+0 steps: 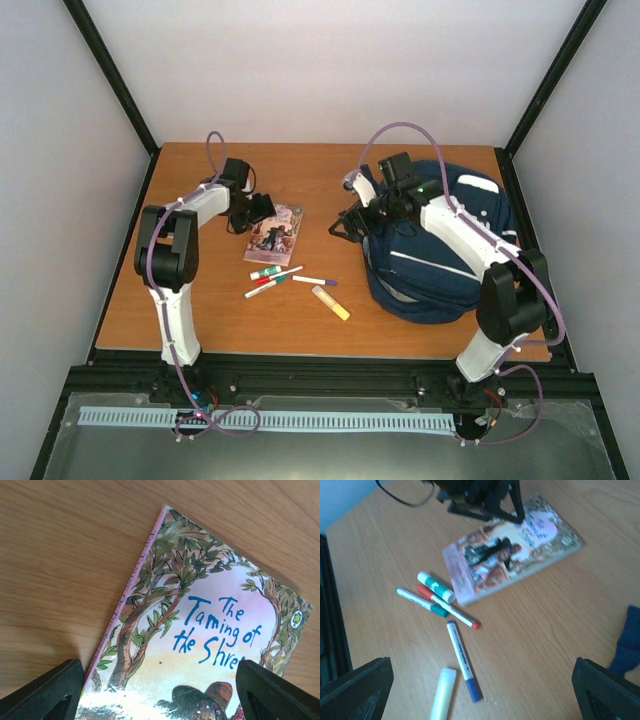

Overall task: Pack the student bag
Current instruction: Move the book to the center of the board, then pick up the book from the center of the board.

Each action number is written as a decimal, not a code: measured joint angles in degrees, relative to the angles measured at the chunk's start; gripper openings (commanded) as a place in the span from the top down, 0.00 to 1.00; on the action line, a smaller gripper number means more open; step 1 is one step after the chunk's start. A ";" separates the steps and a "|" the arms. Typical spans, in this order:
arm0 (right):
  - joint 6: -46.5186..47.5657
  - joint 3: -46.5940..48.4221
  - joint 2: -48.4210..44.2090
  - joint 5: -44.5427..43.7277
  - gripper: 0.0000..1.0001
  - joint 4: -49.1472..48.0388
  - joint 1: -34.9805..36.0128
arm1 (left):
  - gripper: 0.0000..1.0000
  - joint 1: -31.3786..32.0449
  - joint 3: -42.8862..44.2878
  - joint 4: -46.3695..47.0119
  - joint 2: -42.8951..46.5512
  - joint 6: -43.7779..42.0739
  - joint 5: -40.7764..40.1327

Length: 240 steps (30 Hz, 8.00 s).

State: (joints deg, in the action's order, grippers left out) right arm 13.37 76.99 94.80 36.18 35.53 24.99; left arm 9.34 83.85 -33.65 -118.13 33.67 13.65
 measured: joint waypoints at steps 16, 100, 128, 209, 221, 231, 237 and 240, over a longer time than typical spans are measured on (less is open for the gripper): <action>-3.89 13.55 15.91 5.40 0.54 6.47 -0.04 | 0.09 7.23 -5.51 0.48 4.94 2.89 3.15; -15.13 30.23 43.74 9.16 0.89 6.01 2.32 | 0.53 0.98 -21.88 27.12 9.16 9.86 28.22; -15.06 30.23 43.80 9.70 0.88 5.90 2.29 | 0.76 4.13 -17.42 24.30 5.77 13.66 28.30; 4.44 24.04 32.26 1.20 0.36 18.64 14.91 | 0.99 -2.01 -15.67 18.05 2.03 10.75 30.42; 11.37 25.31 31.34 -5.51 0.44 16.90 15.85 | 0.99 -8.79 -15.67 23.58 2.03 14.78 28.39; 18.69 35.19 36.98 -10.23 0.44 16.09 20.90 | 0.99 -10.10 -17.09 25.44 2.03 17.05 24.33; 19.89 38.10 41.79 -12.96 0.49 16.13 23.89 | 0.99 -10.10 -17.66 26.36 2.03 17.18 24.20; 20.00 38.64 43.39 -14.34 0.54 16.15 24.28 | 0.99 -10.10 -17.73 26.43 2.03 17.18 24.17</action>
State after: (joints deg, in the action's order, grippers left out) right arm 33.36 115.63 138.19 21.85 51.68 49.28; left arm -0.75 66.13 -7.22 -116.09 50.85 37.82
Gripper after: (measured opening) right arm 0.500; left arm 0.049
